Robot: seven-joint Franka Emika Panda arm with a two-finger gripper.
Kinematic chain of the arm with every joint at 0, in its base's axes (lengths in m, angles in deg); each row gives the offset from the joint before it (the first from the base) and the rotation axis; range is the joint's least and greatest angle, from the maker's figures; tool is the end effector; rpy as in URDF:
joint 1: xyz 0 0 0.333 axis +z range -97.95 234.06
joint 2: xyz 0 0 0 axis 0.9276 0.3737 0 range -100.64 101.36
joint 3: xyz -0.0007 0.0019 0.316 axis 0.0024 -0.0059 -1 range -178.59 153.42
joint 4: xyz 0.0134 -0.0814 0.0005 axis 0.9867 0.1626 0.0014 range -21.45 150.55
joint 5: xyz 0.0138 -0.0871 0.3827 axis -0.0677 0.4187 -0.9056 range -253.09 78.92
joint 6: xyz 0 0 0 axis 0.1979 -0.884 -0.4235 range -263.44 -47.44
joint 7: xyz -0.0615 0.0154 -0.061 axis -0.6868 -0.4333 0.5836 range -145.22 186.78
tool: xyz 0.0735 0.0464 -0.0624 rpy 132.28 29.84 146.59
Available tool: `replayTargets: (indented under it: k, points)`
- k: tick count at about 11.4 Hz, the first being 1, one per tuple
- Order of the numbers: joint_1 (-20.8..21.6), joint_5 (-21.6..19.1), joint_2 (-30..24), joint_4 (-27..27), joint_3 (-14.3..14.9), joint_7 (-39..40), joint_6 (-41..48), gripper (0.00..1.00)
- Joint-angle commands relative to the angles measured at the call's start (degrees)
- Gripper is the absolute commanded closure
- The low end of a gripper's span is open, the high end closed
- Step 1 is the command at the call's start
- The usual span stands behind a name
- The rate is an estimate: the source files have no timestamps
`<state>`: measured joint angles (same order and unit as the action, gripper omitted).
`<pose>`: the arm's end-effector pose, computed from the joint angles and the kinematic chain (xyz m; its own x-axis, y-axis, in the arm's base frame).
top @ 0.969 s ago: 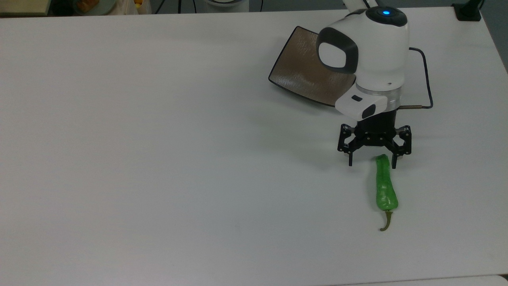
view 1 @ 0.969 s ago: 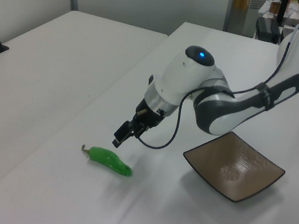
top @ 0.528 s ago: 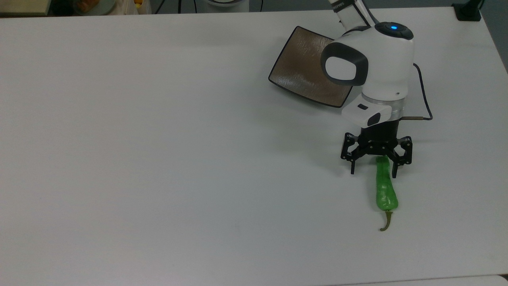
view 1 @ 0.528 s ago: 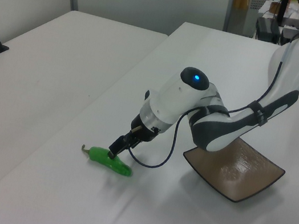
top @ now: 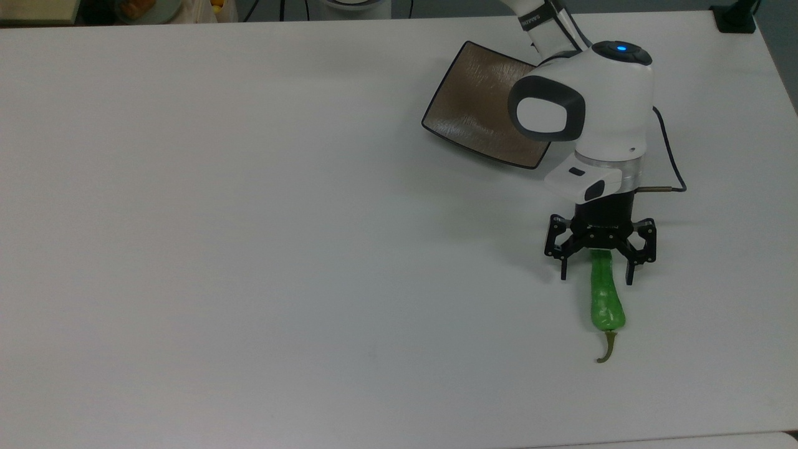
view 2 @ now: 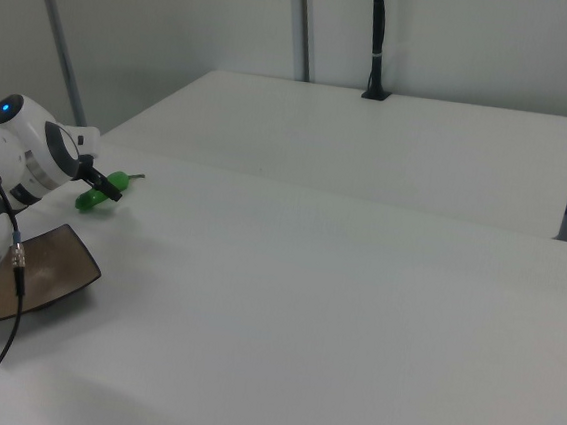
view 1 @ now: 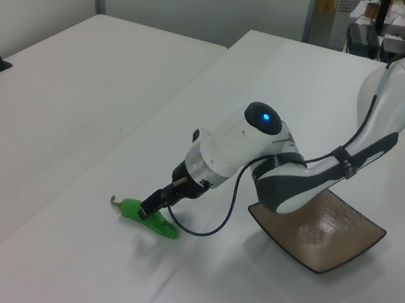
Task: Chili peppers are placed on a ceramic plate
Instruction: 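Lower the gripper onto the chili pepper body and close it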
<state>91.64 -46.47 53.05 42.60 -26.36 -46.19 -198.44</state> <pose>0.6665 0.4438 0.2933 0.8196 -0.1849 0.5422 -0.0688 -0.9714 -0.2273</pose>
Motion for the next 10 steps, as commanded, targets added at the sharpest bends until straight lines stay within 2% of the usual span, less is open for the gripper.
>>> replayTargets:
  k: [1,2,3,10]
  points:
    - [0.23,2.97,2.51,-3.53,-0.2,-2.28,-1.0,0.1]
    - [0.32,4.63,2.59,-3.45,-0.2,-2.28,-1.0,0.49]
    - [0.32,6.56,2.68,-3.18,-0.37,-2.46,-0.91,0.74]
    - [-0.03,6.58,2.42,-2.75,-0.9,-3.6,-0.91,0.76]
